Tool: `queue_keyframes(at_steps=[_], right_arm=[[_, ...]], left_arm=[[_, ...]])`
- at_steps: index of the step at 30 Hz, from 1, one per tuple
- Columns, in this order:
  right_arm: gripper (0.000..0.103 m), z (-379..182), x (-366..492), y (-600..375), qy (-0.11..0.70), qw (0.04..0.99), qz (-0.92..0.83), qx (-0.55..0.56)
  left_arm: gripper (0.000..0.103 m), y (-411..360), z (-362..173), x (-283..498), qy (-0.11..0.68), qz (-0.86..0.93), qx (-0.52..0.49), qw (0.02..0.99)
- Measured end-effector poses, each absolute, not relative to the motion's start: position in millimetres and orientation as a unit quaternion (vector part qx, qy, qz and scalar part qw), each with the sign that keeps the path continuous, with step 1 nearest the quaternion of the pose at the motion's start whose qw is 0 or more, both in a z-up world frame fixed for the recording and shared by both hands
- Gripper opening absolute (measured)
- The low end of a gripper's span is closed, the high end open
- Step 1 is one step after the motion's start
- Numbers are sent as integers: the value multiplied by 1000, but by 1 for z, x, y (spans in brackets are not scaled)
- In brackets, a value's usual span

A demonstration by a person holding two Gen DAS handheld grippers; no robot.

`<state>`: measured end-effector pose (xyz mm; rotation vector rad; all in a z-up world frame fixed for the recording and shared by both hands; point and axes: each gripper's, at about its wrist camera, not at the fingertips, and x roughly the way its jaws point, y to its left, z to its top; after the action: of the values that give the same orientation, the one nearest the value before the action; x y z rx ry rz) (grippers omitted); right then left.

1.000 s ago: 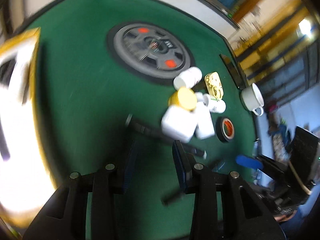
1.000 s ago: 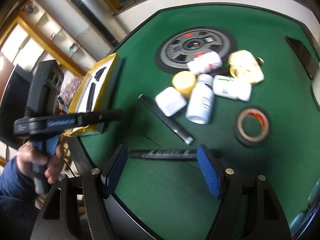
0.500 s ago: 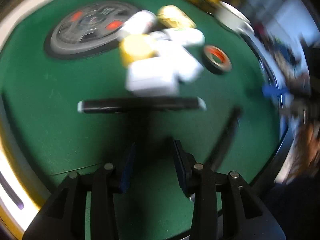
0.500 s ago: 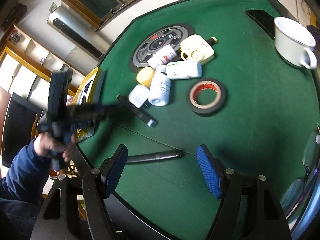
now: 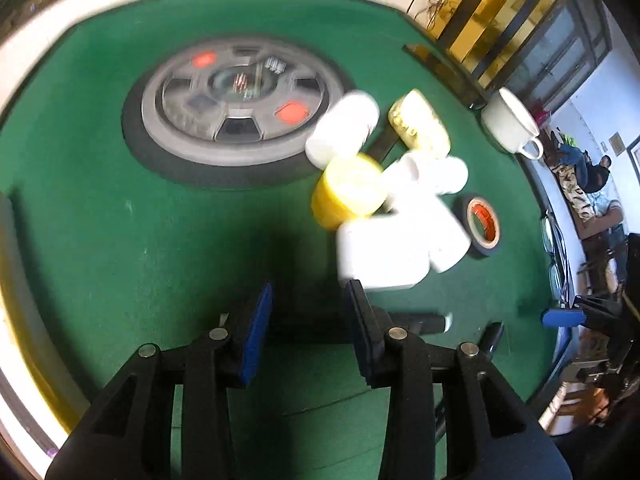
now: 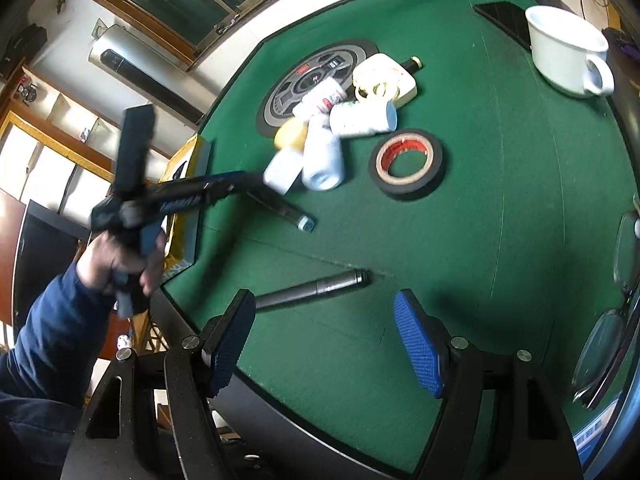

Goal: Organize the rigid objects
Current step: 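Grasp a black marker lying on the felt with the left tool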

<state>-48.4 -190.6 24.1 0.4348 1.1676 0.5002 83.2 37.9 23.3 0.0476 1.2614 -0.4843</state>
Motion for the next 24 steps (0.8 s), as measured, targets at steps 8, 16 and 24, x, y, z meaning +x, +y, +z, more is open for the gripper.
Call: queue_keyframes(at_steps=[8, 16, 24], right_arm=[[67, 25, -59, -202, 539, 786, 216, 215], [67, 28, -57, -194, 538, 786, 221, 209], [67, 25, -59, -184, 544, 781, 229, 201]], left_arm=[[37, 17, 26, 17, 618, -319, 104, 710], [38, -4, 29, -16, 606, -356, 137, 698], [38, 5, 27, -50, 583, -349, 181, 711]])
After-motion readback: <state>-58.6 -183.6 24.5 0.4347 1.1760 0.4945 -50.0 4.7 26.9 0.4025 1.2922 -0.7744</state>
